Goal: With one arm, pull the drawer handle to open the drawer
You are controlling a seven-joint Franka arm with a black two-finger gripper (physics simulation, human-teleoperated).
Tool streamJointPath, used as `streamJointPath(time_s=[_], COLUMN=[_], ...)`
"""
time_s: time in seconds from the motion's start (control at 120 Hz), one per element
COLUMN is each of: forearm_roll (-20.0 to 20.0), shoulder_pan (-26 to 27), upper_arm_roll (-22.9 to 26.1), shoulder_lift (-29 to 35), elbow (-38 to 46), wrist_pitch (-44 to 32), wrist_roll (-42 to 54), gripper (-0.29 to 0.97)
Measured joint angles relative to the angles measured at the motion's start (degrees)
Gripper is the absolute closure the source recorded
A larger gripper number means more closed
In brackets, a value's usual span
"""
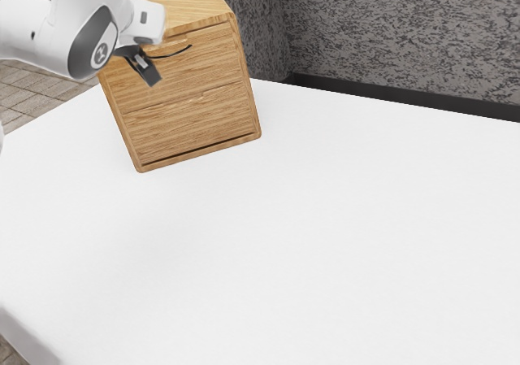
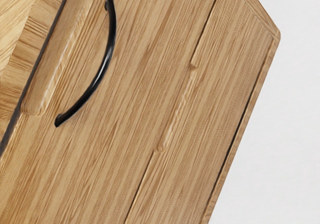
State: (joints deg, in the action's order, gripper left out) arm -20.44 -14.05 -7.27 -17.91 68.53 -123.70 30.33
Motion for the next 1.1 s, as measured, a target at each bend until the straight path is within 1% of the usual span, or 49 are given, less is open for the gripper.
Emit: streamJointPath(time_s=[0.092, 0.175, 0.25, 0.292, 0.342, 0.417, 0.575, 0.792, 1.1], forearm_roll=[0.4, 0.6, 0.7, 0.8, 0.8, 0.8, 0.8, 0.6, 0.7], shoulder_pan=[-3.1, -4.2, -6.5, -8.5, -10.2, -11.5, -12.0, -10.8, -10.8], upper_arm_roll=[2.7, 4.8, 8.9, 11.1, 12.2, 12.6, 12.8, 13.1, 13.3], shoulder_lift=[-1.2, -5.8, -10.8, -12.1, -12.9, -13.2, -14.0, -15.1, -16.4], elbow=[-1.5, -7.3, -13.5, -15.0, -15.5, -15.5, -15.4, -15.9, -16.3], wrist_pitch=[-1.3, -2.1, -2.5, -2.7, -2.9, -3.1, -3.4, -4.9, -7.0], wrist_roll=[3.3, 6.0, 8.1, 9.2, 10.4, 12.1, 16.0, 20.4, 25.0], gripper=[0.0, 0.0, 0.0, 0.0, 0.0, 0.0, 0.0, 0.0, 0.0])
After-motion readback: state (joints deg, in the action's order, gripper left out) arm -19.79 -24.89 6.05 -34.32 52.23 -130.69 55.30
